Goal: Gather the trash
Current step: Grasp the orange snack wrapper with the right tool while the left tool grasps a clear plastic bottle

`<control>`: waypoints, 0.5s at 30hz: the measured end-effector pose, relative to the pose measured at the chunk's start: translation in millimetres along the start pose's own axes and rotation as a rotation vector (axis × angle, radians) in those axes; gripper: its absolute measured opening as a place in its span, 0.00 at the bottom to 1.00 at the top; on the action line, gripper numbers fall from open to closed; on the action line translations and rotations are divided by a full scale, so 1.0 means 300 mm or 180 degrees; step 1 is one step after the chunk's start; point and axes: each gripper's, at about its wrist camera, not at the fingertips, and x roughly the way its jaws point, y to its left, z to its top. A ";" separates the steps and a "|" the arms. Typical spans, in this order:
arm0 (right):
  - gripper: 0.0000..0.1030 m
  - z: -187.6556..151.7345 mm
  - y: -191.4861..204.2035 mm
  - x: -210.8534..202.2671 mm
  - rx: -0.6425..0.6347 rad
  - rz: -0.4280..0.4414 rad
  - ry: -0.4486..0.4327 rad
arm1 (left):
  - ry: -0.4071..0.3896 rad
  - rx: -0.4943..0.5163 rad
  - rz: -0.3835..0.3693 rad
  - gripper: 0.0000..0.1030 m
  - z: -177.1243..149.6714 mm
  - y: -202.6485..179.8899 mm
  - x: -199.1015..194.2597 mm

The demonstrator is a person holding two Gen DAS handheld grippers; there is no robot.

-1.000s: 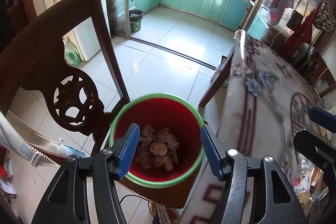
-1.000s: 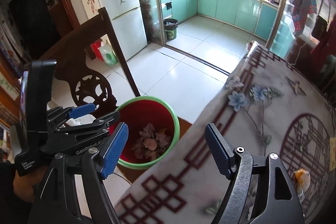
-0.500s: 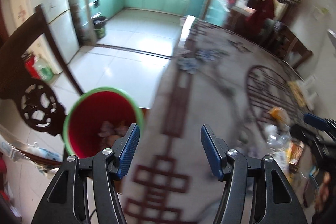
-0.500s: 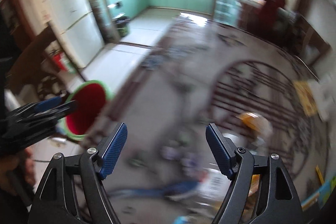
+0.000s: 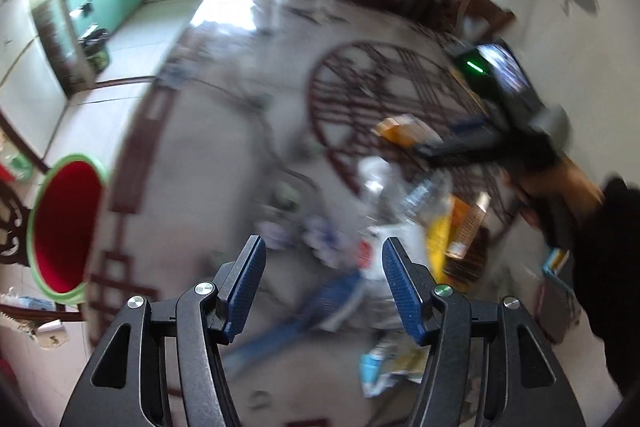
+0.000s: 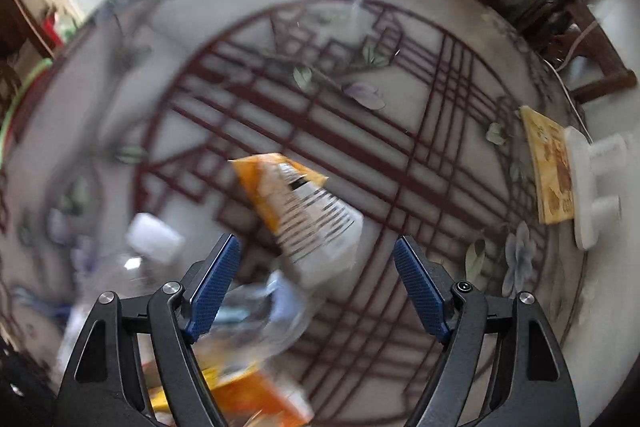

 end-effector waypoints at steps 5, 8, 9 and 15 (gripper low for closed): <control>0.48 0.002 -0.010 0.064 -0.0074 0.0195 0.0030 | 0.0255 0.0083 -0.0104 0.58 -0.011 -0.137 0.114; 0.22 -0.001 -0.029 0.060 0.0019 0.0350 -0.0009 | 0.0367 0.0053 -0.0125 0.58 -0.001 -0.178 0.173; 0.20 -0.009 -0.035 0.055 0.0053 0.0371 -0.0016 | 0.0391 0.0045 -0.0143 0.58 0.002 -0.183 0.187; 0.18 -0.122 -0.108 -0.110 0.0463 0.0669 -0.0419 | 0.0552 0.0026 -0.0161 0.58 0.014 -0.204 0.269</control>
